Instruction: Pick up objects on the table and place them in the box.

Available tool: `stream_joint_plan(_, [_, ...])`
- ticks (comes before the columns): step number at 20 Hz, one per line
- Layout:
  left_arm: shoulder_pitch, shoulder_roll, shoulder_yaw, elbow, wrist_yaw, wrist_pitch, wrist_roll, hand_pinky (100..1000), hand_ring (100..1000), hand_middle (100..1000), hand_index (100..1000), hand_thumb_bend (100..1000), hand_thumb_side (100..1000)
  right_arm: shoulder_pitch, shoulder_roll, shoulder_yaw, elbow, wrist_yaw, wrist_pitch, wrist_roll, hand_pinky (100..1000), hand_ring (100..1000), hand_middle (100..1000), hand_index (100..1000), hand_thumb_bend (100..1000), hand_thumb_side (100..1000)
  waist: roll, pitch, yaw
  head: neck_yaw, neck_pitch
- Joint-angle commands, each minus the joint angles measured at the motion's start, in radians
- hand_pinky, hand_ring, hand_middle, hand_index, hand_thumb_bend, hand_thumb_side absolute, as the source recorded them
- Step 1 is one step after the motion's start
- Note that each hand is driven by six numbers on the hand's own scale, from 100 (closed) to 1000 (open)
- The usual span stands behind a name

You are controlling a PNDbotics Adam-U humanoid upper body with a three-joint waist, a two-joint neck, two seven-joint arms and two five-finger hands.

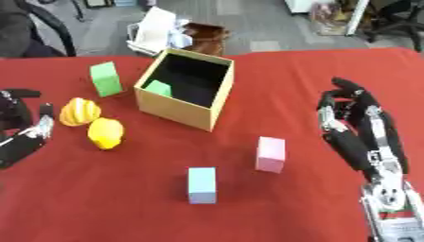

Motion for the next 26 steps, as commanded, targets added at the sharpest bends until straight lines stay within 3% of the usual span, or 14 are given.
stream_joint_plan(1, [-0.075, 0.155, -0.003, 0.038, -0.060, 0.037, -0.077, 259, 293, 357, 740, 323, 100, -0.007, -0.021, 0.001, -0.011, 0.005, -0.002, 0.004, 623, 628, 676, 855, 100, 502, 0.017, -0.032, -0.005, 0.003, 0.004])
stream_joint_plan(5, [-0.211, 0.295, -0.052, 0.178, -0.171, 0.024, -0.266, 319, 348, 419, 779, 403, 100, -0.006, -0.025, 0.006, -0.009, 0.005, -0.003, 0.009, 623, 628, 676, 855, 100, 502, 0.021, -0.036, -0.014, 0.009, 0.004])
stream_joint_plan(10, [-0.399, 0.354, -0.110, 0.408, -0.321, -0.030, -0.404, 397, 420, 481, 803, 493, 100, -0.004, -0.029, 0.014, -0.007, 0.004, -0.005, 0.017, 623, 628, 676, 855, 100, 503, 0.027, -0.038, -0.031, 0.018, 0.009])
stream_joint_plan(19, [-0.660, 0.200, -0.118, 0.792, -0.673, -0.161, -0.498, 498, 498, 586, 829, 568, 100, -0.006, -0.035, 0.025, -0.004, 0.001, -0.007, 0.028, 623, 627, 675, 855, 100, 504, 0.031, -0.033, -0.059, 0.038, 0.011])
stream_joint_plan(21, [-0.692, 0.158, -0.106, 0.850, -0.744, -0.176, -0.499, 554, 522, 603, 831, 609, 135, -0.008, -0.035, 0.027, -0.004, -0.001, -0.007, 0.030, 623, 627, 675, 855, 100, 502, 0.031, -0.031, -0.067, 0.045, 0.009])
stream_joint_plan(22, [-0.702, 0.140, -0.099, 0.873, -0.775, -0.180, -0.496, 561, 525, 606, 831, 579, 108, -0.009, -0.035, 0.029, -0.004, -0.001, -0.007, 0.031, 623, 627, 675, 855, 100, 506, 0.031, -0.030, -0.070, 0.048, 0.009])
stream_joint_plan(26, [-0.724, 0.088, -0.072, 0.935, -0.865, -0.171, -0.460, 622, 577, 647, 834, 599, 130, -0.012, -0.035, 0.032, -0.004, -0.003, -0.008, 0.035, 623, 627, 675, 855, 100, 508, 0.032, -0.023, -0.088, 0.059, 0.006])
